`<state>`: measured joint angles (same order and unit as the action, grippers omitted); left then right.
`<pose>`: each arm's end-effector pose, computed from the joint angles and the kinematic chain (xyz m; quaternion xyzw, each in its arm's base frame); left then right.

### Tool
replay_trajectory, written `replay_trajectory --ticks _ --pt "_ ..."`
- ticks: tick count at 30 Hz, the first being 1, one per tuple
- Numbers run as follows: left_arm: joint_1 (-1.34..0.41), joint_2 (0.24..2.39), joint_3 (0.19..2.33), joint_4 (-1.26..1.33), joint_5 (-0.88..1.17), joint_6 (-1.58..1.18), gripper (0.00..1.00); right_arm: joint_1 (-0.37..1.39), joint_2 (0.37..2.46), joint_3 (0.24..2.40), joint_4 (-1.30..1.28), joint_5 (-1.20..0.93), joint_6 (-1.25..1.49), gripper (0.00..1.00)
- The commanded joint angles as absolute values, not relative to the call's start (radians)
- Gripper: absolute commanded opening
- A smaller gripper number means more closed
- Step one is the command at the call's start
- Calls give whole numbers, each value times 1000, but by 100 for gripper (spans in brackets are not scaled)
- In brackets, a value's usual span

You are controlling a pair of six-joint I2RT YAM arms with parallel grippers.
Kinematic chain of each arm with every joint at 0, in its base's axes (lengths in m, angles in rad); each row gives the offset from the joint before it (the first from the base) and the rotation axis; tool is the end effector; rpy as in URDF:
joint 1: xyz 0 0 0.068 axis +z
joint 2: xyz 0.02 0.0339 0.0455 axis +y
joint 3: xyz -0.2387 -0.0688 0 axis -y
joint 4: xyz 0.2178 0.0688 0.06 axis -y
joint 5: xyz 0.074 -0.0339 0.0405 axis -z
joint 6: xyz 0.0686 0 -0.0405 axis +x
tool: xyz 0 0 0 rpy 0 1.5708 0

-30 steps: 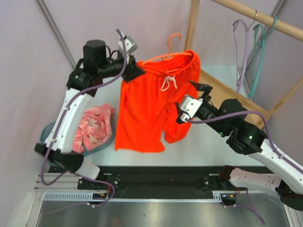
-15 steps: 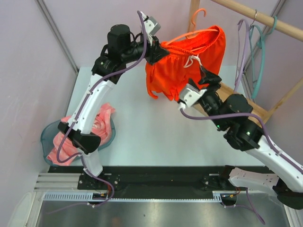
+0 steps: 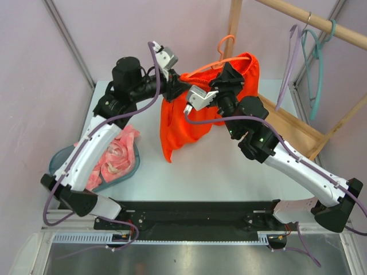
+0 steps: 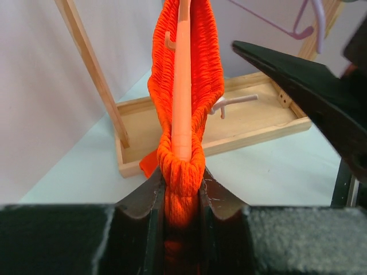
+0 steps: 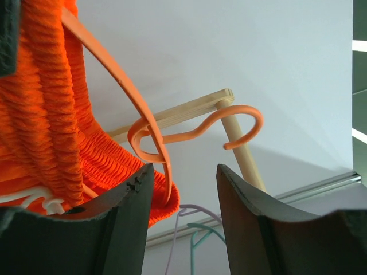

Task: Place the shorts on the hanger

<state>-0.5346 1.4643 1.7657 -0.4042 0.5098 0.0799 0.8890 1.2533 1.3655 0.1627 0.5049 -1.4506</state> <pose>0.2565 -0.1908 0.4591 0.3783 0.6338 -0.3285 0.5893 0.2049 0.1998 0.4607 -0.4603 0.4115 -0.3588 0.7000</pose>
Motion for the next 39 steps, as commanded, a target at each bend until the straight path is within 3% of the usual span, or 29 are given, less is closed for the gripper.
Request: replay_trajectory --ticks 1,16,25,32,35,37,39 --pt "-534 1335 1691 -186 574 97 0 907 1262 1413 219 535 -1517 51" --pt "-534 1227 1548 -130 652 101 0 996 1238 1316 294 497 -1630 45" --pt "-535 1215 1529 -124 670 95 0 999 1266 1315 313 494 -1651 27" --pt "-541 1218 1529 -130 692 103 0 968 1279 1315 339 479 -1661 25" --pt "-546 1216 1529 -135 696 112 0 953 1282 1315 348 466 -1667 14" --pt "-549 1213 1531 -141 698 115 0 943 1284 1315 360 451 -1670 0" --pt "-549 1219 1535 -150 699 109 0 925 1285 1315 376 428 -1683 0"
